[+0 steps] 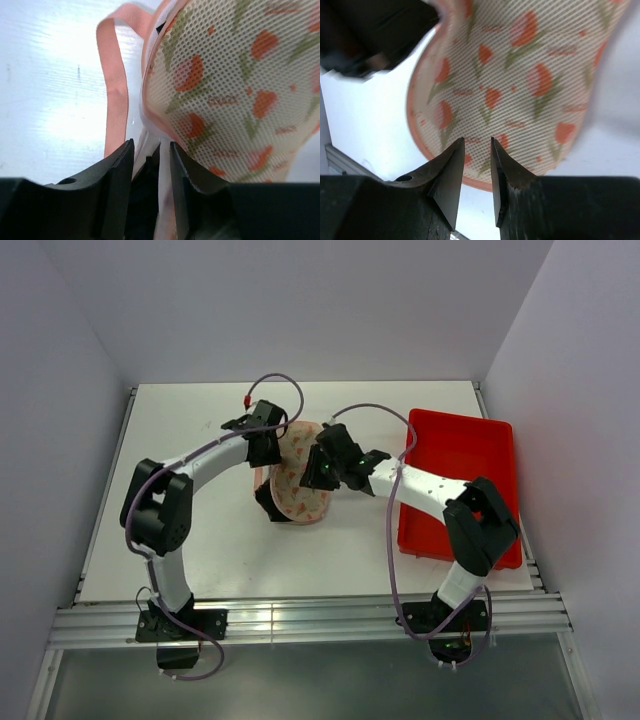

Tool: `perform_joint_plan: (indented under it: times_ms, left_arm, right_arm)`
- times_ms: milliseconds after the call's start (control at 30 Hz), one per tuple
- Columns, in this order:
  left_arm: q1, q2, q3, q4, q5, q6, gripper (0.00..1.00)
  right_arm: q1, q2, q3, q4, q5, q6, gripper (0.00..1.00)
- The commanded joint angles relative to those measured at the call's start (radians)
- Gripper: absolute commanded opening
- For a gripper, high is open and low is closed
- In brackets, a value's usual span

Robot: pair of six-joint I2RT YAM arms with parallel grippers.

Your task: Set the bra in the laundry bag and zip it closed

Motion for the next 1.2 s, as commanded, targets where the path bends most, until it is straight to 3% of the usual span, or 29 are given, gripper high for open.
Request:
perform_joint_plan:
  times_ms: [0,100,267,600,867,1000,1167]
  left_arm:
    - [0.004,-0.101,-0.007,-0.01,-0.039,0.009,0.42]
    - [0.004,-0.144,-0.003,-0.037,-0.061,0.009,0.45]
    - [-0.017,-0.231,-0.055,-0.046,-0.059,-0.007,0.44]
    - [-0.099,-0.244,-0.251,0.058,-0.142,-0.079,0.4]
    - [-0.103,-0.224,-0.314,0.038,-0.239,-0.152,0.24]
    - [-0.102,-0.187,-0.323,0.017,-0.269,-0.175,0.0]
    - [-0.102,-0.152,-0.362,0.047,-0.251,-0.183,0.0]
  right_arm:
    - [-0.051,-0.032,0.011,-0.021,0.018,-0.03,0.35]
    - [-0.113,-0.024,-0.015,-0.011,0.003,-0.053,0.36]
    - [-0.207,0.003,-0.095,0.097,-0.123,-0.089,0.46]
    - [-0.236,0.057,-0.142,0.235,-0.192,-0.098,0.66]
    - [-0.255,0.138,-0.15,0.321,-0.256,-0.095,0.68]
    - [-0.256,0.16,-0.167,0.36,-0.266,-0.087,0.7]
    - [-0.258,0.184,-0.185,0.43,-0.302,-0.069,0.72]
